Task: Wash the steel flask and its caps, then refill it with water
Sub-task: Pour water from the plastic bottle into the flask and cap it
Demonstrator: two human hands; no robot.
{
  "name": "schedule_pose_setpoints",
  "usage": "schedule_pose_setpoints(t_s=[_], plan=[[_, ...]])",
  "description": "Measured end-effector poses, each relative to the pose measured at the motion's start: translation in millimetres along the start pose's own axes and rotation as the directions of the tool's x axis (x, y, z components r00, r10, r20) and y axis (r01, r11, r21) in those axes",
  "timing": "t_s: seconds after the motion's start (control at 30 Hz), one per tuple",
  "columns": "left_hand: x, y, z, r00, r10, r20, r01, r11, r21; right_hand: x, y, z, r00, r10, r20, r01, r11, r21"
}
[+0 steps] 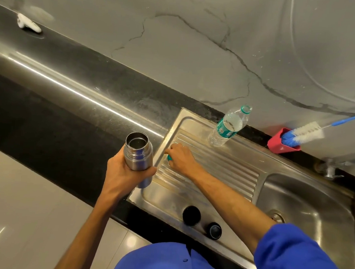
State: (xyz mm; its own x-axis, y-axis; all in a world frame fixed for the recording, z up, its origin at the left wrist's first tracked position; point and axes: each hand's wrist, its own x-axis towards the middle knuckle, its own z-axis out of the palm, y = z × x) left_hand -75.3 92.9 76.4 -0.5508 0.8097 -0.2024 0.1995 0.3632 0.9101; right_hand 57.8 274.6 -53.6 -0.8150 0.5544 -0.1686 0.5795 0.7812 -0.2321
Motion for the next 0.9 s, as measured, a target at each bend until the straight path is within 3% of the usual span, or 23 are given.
schedule_pose_setpoints(t_s=[0.4, 0.67, 0.77, 0.9], plan=[[-10.7, 3.6, -11.0, 1.0, 0.001, -0.01, -0.001, 1.0, -0.005, 2.3, 16.9, 7.5, 1.0, -0.002, 0.013, 0.0, 0.996, 0.094], [-11.2, 15.0, -4.0, 1.0, 0.023, 0.008, -0.023, 1.0, -0.018, -15.7, 23.0, -67.9, 0.961, 0.203, -0.186, -0.071, 0.835, 0.545], [-7.3, 21.3, 6.9, 0.999, 0.025, 0.026, -0.024, 0.999, -0.037, -32.2, 38.2, -115.8, 0.9, 0.32, -0.297, -0.061, 0.766, 0.64], [-1.6, 37.9, 27.3, 0.995, 0.061, 0.083, -0.058, 0.998, -0.034, -59.6, 73.3, -176.4, 0.736, 0.464, -0.493, -0.04, 0.757, 0.653]])
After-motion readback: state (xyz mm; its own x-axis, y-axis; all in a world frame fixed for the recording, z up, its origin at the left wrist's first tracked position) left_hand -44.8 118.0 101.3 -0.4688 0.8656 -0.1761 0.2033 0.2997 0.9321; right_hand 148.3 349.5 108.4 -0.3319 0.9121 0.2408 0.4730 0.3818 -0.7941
